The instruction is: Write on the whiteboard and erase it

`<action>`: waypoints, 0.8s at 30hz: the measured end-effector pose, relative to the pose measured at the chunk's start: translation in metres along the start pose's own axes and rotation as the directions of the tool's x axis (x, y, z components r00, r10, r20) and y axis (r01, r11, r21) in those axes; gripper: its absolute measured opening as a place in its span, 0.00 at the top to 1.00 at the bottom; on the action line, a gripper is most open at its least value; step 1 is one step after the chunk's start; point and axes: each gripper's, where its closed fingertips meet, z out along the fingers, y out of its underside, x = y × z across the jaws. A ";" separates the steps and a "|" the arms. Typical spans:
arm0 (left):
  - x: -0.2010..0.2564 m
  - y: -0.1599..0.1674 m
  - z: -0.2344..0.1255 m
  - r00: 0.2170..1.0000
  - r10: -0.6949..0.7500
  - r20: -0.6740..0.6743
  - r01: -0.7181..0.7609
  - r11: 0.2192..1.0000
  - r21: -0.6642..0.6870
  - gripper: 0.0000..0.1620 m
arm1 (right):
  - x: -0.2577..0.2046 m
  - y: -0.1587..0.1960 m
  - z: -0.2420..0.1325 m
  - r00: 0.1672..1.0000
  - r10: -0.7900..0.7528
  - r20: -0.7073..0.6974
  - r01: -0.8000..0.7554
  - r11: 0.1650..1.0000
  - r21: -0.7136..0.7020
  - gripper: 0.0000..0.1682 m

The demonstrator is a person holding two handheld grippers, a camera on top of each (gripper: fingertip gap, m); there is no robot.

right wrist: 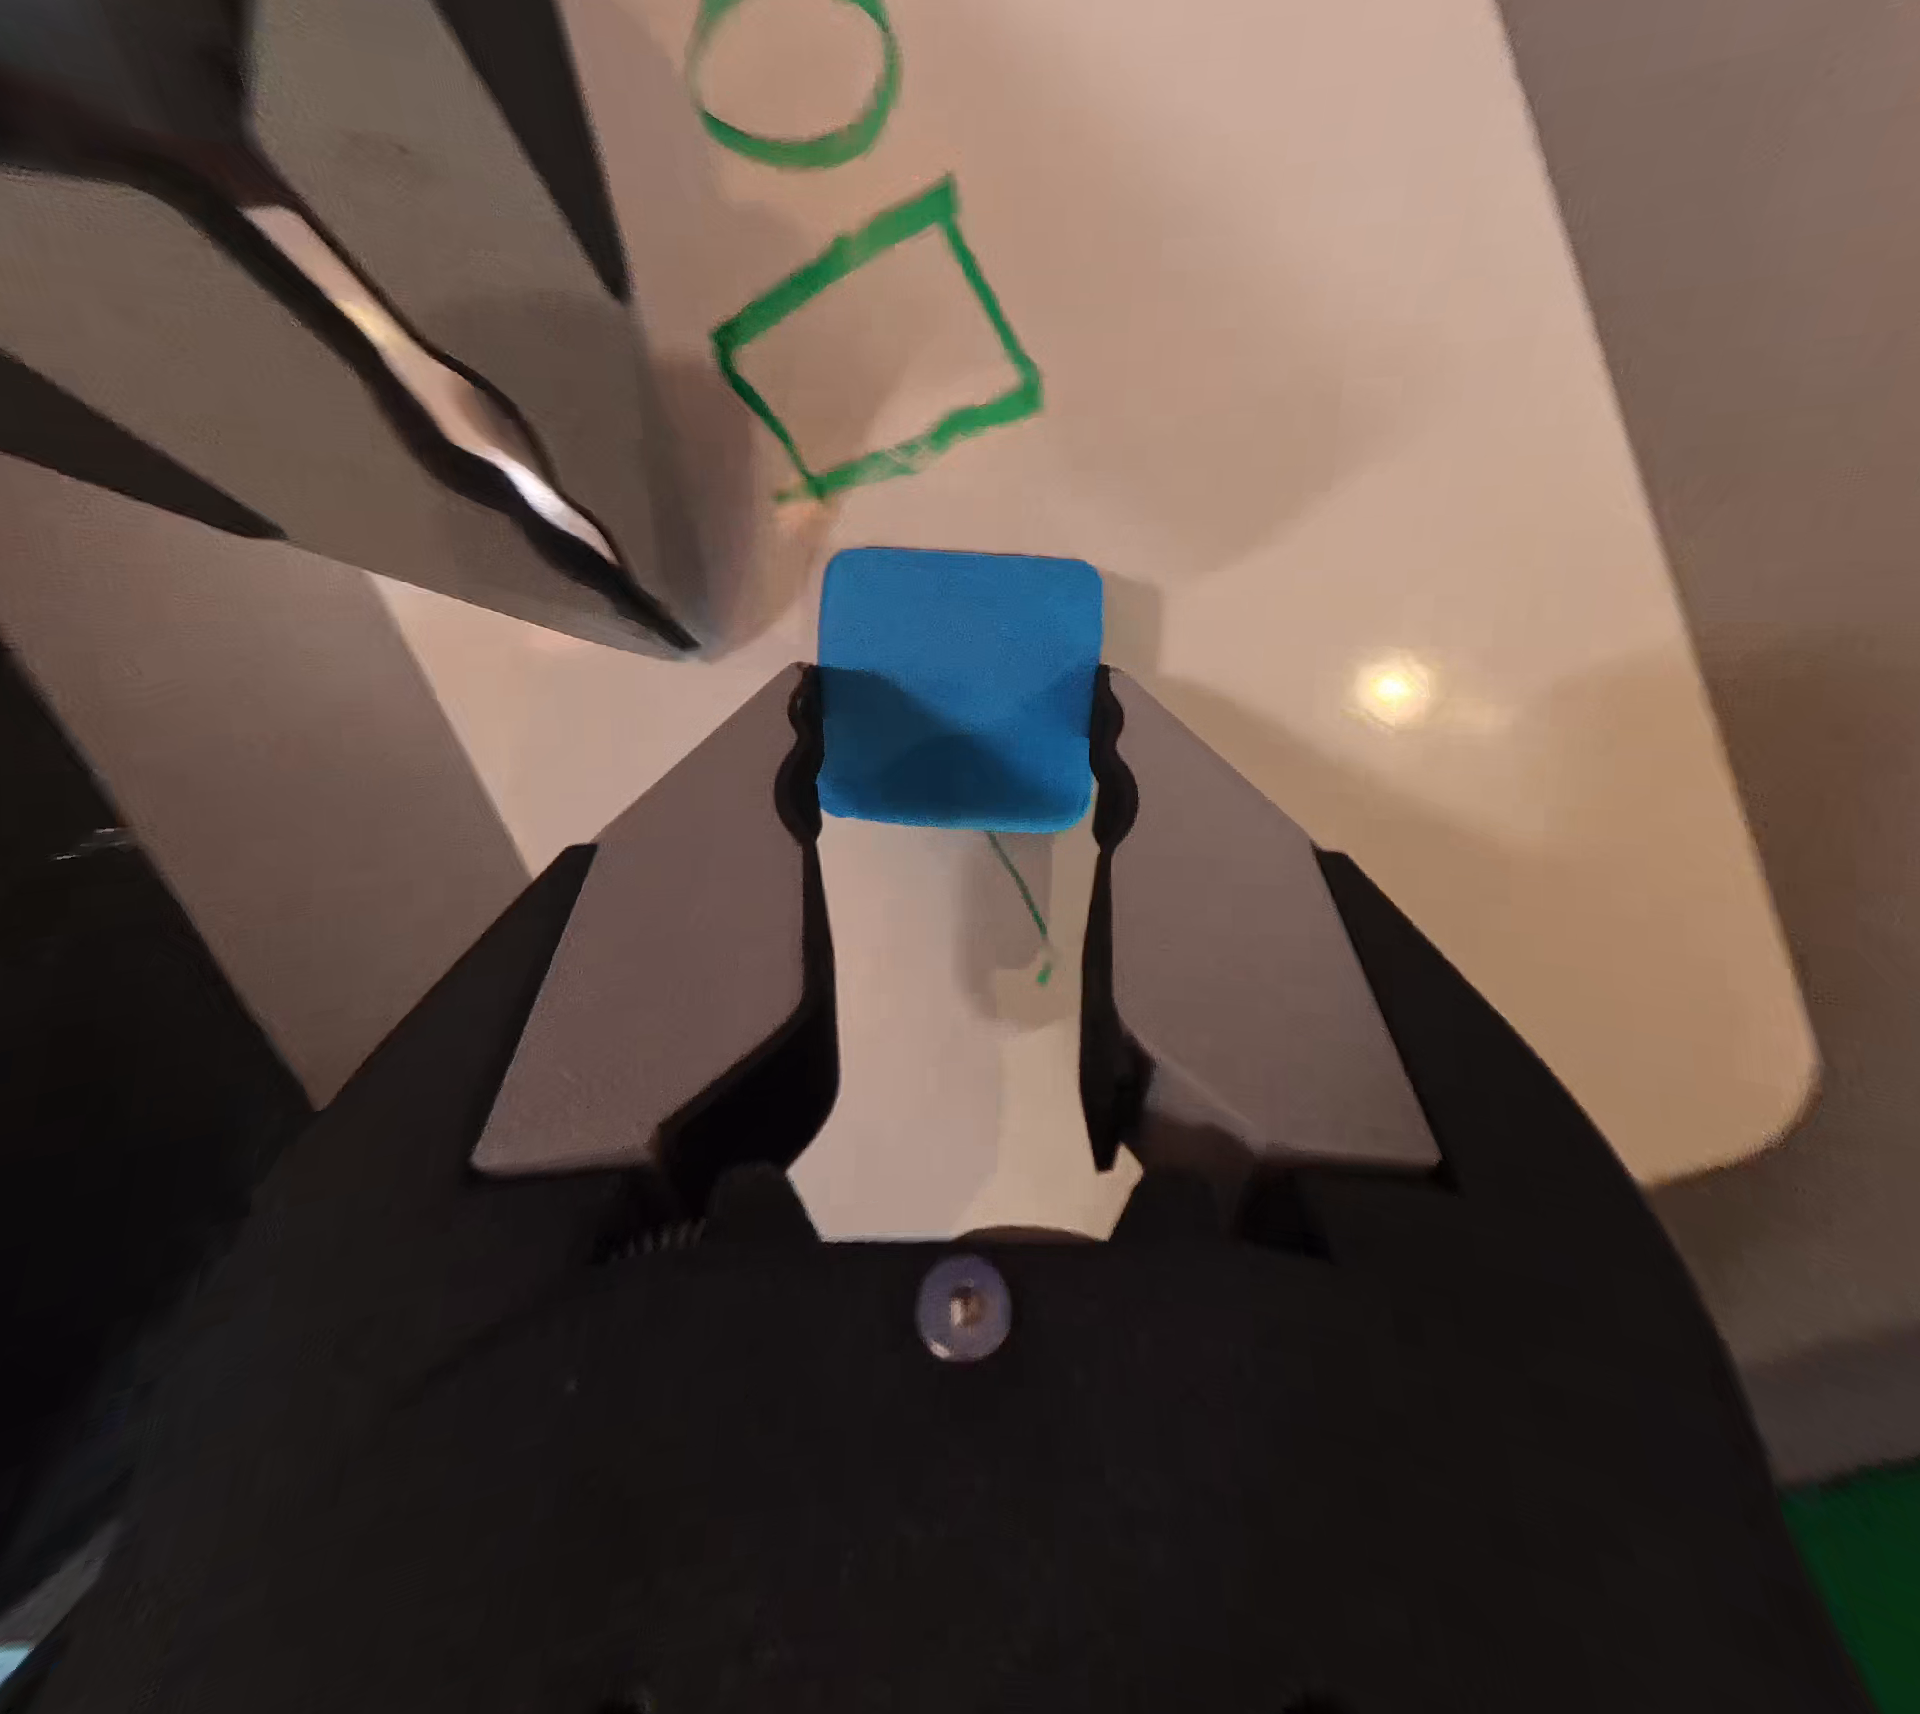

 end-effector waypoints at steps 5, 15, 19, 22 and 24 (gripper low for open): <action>0.000 0.000 0.000 1.000 0.002 0.002 -0.002 1.000 0.001 1.00 | 0.034 0.014 -0.009 0.986 0.151 -0.064 -0.151 0.989 0.006 0.71; 0.000 0.000 0.000 1.000 -0.001 0.001 0.001 1.000 0.002 1.00 | 0.048 0.037 -0.019 0.968 0.218 -0.126 -0.226 0.973 -0.053 0.71; 0.000 0.001 0.000 1.000 -0.003 -0.005 0.003 1.000 0.000 1.00 | 0.008 0.042 -0.017 0.995 0.088 -0.050 -0.092 0.992 -0.086 0.70; -0.001 0.000 0.000 1.000 -0.002 0.006 0.002 1.000 0.002 1.00 | 0.039 0.052 -0.024 0.971 0.200 -0.134 -0.211 0.975 -0.075 0.71; 0.000 0.000 0.000 1.000 0.000 0.008 0.000 1.000 0.002 1.00 | 0.048 0.055 -0.027 0.959 0.242 -0.146 -0.252 0.966 -0.054 0.71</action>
